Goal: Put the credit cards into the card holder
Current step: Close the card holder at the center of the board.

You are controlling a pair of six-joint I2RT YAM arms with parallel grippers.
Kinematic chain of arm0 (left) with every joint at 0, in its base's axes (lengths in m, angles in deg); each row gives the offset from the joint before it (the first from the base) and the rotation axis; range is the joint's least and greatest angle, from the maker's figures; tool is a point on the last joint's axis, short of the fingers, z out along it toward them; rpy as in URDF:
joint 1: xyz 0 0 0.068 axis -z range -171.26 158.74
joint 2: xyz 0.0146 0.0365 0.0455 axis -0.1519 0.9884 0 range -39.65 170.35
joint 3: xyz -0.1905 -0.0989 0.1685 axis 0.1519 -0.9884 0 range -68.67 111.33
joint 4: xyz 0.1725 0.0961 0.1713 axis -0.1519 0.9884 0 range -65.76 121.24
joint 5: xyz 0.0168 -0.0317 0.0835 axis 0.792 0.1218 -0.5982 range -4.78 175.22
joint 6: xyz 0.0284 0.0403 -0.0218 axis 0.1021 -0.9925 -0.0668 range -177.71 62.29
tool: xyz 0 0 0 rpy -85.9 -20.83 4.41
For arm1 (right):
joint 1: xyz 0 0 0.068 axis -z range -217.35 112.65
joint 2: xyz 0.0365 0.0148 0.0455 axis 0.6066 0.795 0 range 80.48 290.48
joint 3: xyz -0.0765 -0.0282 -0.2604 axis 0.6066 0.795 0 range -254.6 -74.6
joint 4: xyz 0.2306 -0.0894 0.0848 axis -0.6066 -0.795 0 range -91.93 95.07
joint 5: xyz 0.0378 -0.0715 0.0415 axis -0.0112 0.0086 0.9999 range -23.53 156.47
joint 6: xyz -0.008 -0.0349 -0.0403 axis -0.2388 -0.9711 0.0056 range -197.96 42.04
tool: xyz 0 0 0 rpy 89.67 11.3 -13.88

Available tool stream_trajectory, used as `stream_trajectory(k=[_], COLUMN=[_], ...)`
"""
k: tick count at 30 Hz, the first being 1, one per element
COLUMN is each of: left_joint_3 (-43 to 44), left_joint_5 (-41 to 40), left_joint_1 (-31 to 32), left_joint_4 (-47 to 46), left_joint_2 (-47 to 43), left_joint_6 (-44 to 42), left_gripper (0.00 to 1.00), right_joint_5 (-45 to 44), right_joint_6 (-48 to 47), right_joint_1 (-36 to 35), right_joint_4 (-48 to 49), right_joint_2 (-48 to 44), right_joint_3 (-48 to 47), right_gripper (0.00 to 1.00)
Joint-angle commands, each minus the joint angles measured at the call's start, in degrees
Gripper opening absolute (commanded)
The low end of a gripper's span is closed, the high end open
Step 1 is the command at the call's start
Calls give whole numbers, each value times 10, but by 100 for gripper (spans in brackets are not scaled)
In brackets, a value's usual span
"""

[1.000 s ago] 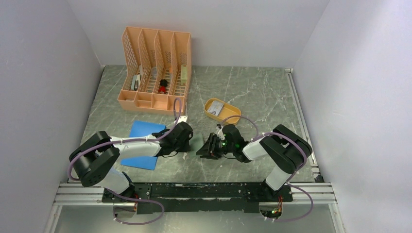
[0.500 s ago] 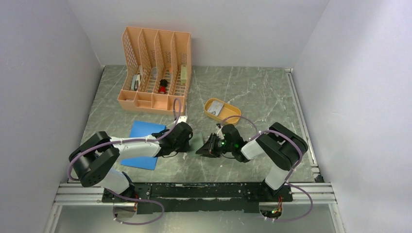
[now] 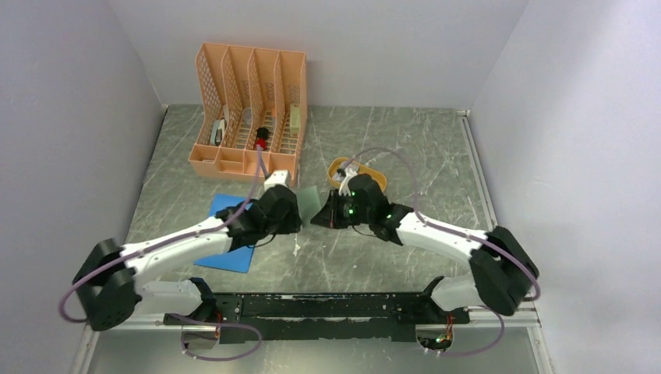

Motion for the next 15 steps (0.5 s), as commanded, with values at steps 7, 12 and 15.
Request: stream_trajectory(k=[7,12,15], left_joint_3=[207,223,249], left_joint_5=[-147,-125,-81], left_joint_1=[1,1,1], left_joint_4=[60,-49,-68], left_joint_2=[-199,-253,-251], left_joint_6=[-54,-129,-141], left_gripper=[56,96,97], right_joint_5=[-317,-506,-617], right_joint_6=[-325,-464,-560], right_joint_1=[-92,-146,-170], right_joint_4=[-325,-312,-249], right_joint_2=[-95,-108,-126], right_joint_3=[-283,-336,-320], right_gripper=[0,0,0])
